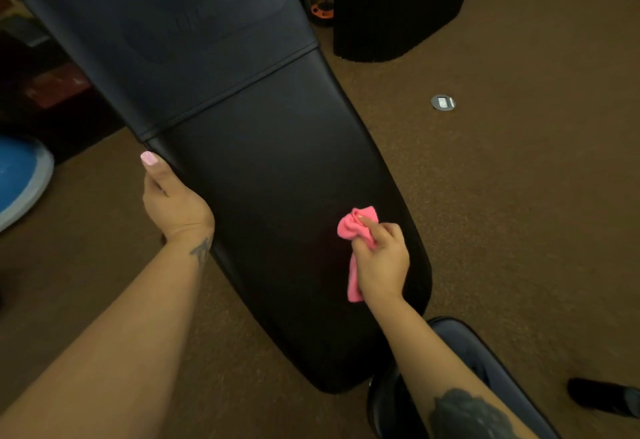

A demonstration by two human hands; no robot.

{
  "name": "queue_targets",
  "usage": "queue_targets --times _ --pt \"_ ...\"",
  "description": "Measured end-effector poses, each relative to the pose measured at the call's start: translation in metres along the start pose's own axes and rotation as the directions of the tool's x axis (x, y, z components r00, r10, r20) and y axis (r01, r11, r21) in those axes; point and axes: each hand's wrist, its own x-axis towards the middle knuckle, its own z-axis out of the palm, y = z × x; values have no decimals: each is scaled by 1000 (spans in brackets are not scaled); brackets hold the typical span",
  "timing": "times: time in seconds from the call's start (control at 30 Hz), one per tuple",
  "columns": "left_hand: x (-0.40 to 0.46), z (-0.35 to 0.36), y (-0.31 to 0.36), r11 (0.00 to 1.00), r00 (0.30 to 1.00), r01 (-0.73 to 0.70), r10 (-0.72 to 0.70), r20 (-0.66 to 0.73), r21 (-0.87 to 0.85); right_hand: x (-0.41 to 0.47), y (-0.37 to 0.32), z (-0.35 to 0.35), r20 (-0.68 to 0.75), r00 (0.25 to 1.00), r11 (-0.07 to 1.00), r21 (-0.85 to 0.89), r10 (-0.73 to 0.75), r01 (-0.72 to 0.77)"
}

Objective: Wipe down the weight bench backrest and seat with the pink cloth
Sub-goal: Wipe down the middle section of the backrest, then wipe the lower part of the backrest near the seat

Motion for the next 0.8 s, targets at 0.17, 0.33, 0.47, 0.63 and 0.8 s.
queue_targets --times 0.17,0.33,0.47,0.63,0.8 --pt "4 1 -4 1000 1000 10 -9 6 -28 -24 -20 21 96 980 982 90 -172 164" --pt "6 1 -6 1000 1000 6 -6 3 -13 -32 3 7 97 988 991 -48 -119 124" --pt "0 0 0 1000 1000 8 -8 13 11 -23 -21 20 -2 999 999 26 -37 37" --pt "2 -1 -1 1000 1000 14 -14 27 -8 -56 -23 29 123 965 973 2 -230 232" --pt "3 -2 -1 1000 999 28 -28 46 -1 -44 -9 17 56 996 996 -61 -68 71"
